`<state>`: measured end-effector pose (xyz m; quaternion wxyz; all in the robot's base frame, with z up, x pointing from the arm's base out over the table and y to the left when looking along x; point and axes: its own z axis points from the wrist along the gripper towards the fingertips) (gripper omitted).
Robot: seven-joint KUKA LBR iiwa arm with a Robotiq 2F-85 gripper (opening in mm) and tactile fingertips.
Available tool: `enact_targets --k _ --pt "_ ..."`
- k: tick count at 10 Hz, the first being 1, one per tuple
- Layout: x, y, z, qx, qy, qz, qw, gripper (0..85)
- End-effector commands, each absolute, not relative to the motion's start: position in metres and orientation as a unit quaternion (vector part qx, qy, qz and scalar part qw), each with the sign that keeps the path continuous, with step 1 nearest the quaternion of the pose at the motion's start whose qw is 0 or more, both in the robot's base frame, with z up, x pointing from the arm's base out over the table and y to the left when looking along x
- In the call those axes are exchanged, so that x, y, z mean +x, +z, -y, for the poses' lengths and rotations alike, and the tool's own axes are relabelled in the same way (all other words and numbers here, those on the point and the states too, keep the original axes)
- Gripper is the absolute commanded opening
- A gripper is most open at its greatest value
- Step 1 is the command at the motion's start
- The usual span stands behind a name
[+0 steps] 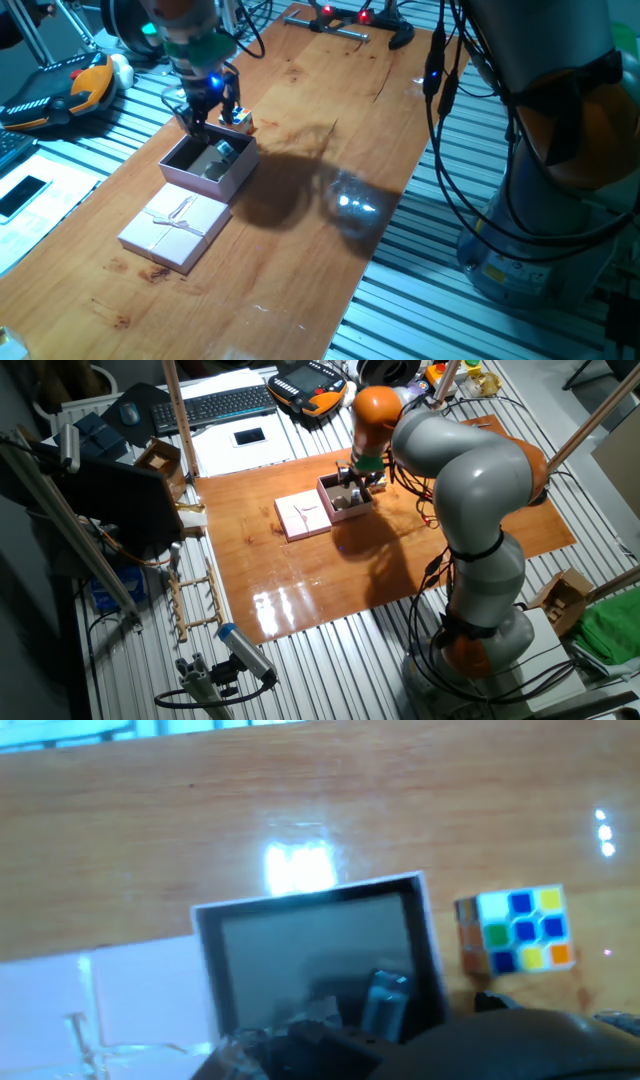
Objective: Take everything out of the gift box
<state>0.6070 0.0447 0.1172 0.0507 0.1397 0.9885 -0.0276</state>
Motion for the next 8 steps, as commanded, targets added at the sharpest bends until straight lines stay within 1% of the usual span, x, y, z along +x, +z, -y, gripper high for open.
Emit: enact_targets --k 1,5,8 --pt "0.604 0.11 -0.046 0.145 -0.027 -0.988 0.054 61.7" --pt "0.605 0.09 -0.04 0.16 -0.021 -0.985 0.059 61.0" --pt "0.605 0.082 -0.04 0.167 -0.024 -0.984 0.061 59.0"
